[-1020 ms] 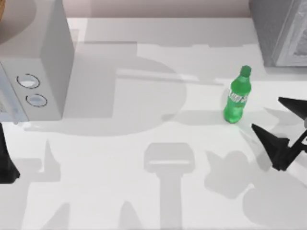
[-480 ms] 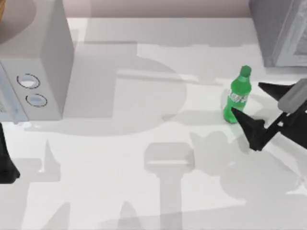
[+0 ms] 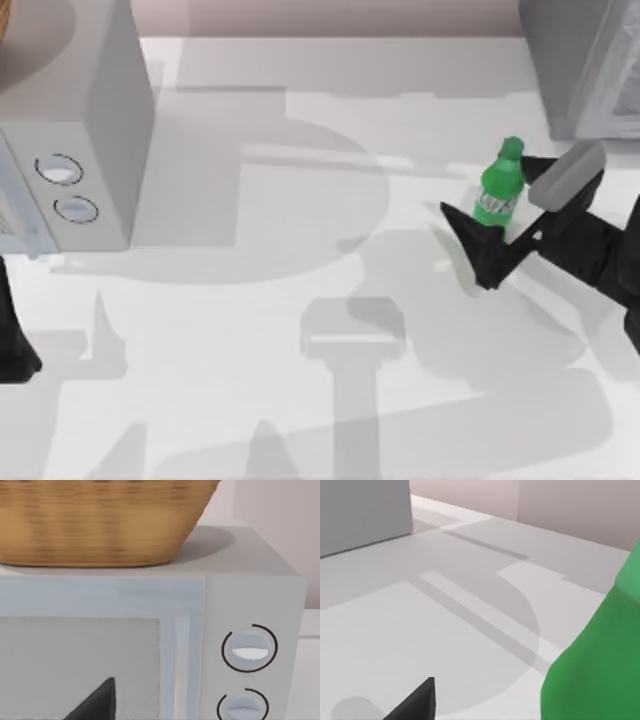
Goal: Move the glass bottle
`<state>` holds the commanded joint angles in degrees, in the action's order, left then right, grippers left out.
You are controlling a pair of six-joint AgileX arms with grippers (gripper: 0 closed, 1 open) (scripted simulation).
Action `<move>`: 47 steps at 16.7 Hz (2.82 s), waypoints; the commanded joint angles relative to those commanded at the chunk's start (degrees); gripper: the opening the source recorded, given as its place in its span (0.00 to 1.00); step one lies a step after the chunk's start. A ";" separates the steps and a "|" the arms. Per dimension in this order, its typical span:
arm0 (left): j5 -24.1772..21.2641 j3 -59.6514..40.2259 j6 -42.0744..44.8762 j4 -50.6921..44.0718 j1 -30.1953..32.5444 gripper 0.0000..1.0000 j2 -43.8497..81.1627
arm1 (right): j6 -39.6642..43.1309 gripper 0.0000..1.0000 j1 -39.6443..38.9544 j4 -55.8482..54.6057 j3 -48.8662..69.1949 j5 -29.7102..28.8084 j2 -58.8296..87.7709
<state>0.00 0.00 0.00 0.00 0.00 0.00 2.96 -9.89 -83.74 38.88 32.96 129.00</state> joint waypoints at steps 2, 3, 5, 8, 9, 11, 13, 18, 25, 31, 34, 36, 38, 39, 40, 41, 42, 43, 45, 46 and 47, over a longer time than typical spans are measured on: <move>0.00 0.00 0.00 0.00 0.00 1.00 0.00 | 0.00 0.92 0.00 0.00 0.00 0.00 0.00; 0.00 0.00 0.00 0.00 0.00 1.00 0.00 | 0.00 0.85 0.00 0.00 0.00 0.00 0.00; 0.00 0.00 0.00 0.00 0.00 1.00 0.00 | 0.00 0.70 0.00 0.00 0.00 0.00 0.00; 0.00 0.00 0.00 0.00 0.00 1.00 0.00 | 0.00 0.47 0.00 0.00 0.00 0.00 0.00; 0.00 0.00 0.00 0.00 0.00 1.00 0.00 | 0.00 0.40 0.00 0.00 0.00 0.00 0.00; 0.00 0.00 0.00 0.00 0.00 1.00 0.00 | 0.00 0.25 0.00 0.00 0.00 0.00 0.00; 0.00 0.00 0.00 0.00 0.00 1.00 0.00 | 0.00 0.10 0.00 0.00 0.00 0.00 0.00; 0.00 0.00 0.00 0.00 0.00 1.00 0.00 | 0.00 0.00 0.00 0.00 0.00 0.00 0.00; 0.00 0.00 0.00 0.00 0.00 1.00 0.00 | 0.43 0.00 0.43 0.57 0.25 0.27 -0.02; 0.00 0.00 0.00 0.00 0.00 1.00 0.00 | 13.19 0.00 8.27 16.74 6.83 7.34 1.24; 0.00 0.00 0.00 0.00 0.00 1.00 0.00 | 24.06 0.00 14.70 32.58 11.87 13.41 2.21; 0.00 0.00 0.00 0.00 0.00 1.00 0.00 | 32.34 0.00 19.51 45.09 15.53 17.96 2.80; 0.00 0.00 0.00 0.00 0.00 1.00 0.00 | 41.14 0.00 24.63 58.43 19.31 22.73 3.26; 0.00 0.00 0.00 0.00 0.00 1.00 0.00 | 45.63 0.00 27.25 65.22 21.23 25.15 3.42; 0.00 0.00 0.00 0.00 0.00 1.00 0.00 | 50.14 0.00 29.88 72.00 23.14 27.56 3.53; 0.00 0.00 0.00 0.00 0.00 1.00 0.00 | 54.62 0.00 32.52 78.70 25.03 29.95 3.59; 0.00 0.00 0.00 0.00 0.00 1.00 0.00 | 59.05 0.00 35.14 85.25 26.90 32.30 3.58; 0.00 0.00 0.00 0.00 0.00 1.00 0.00 | 63.38 0.00 37.73 91.60 28.73 34.60 3.52; 0.00 0.00 0.00 0.00 0.00 1.00 0.00 | 71.59 0.00 42.68 103.46 32.23 38.95 3.19; 0.00 0.00 0.00 0.00 0.00 1.00 0.00 | 75.40 0.00 45.02 108.85 33.86 40.97 2.92; 0.00 0.00 0.00 0.00 0.00 1.00 0.00 | 78.97 0.00 47.22 113.83 35.40 42.87 2.59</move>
<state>0.00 0.00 0.00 0.00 0.00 0.00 81.93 37.33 30.09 74.28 75.83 131.59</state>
